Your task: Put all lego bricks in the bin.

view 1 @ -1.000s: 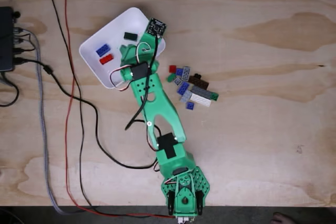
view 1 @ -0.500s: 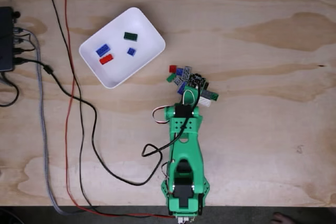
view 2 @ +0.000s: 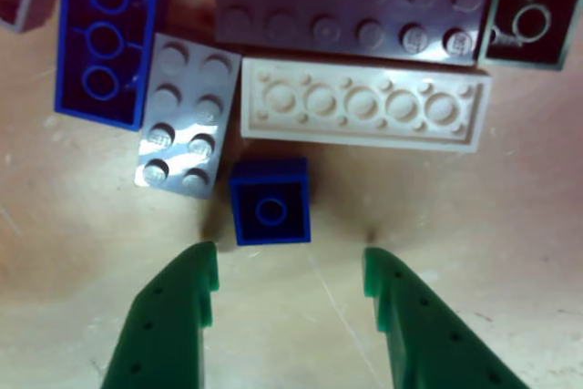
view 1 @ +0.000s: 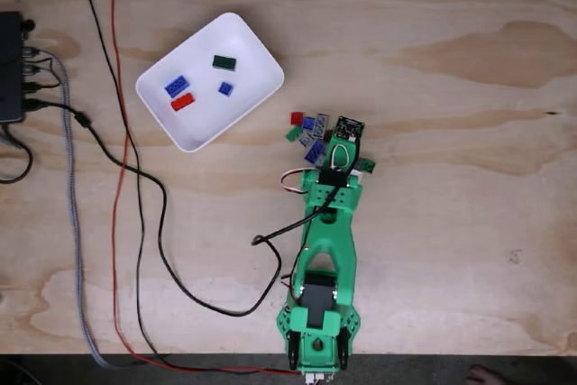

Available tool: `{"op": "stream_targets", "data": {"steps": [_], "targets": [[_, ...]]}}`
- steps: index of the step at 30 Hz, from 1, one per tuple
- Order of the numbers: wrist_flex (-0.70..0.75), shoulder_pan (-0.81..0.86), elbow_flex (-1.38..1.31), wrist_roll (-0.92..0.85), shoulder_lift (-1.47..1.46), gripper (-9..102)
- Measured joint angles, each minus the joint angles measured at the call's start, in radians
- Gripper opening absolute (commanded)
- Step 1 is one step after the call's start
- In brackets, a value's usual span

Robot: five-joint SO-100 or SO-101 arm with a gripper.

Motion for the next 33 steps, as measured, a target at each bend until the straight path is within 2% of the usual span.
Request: {"op": "stream_targets", "data": {"steps": [5, 13, 19, 24, 27, 30, 33], "targets": [[-0.041, -0.031, -0.002, 0.002, -0.009, 16], [-0.086, -0.061, -0.005, 0.005, -0.011, 0], [-0.1, -0.063, -0.002, 0.032, 0.031, 0], [-0.031, -0.112, -0.012, 0.103, 0.189, 0], [0.101, -0.239, -0.017, 0.227, 0.36, 0], [0.164, -0.342, -0.215, 0.362, 0.545, 0], [0.209, -0.437, -0.497, 0.413, 0.5, 0]]}}
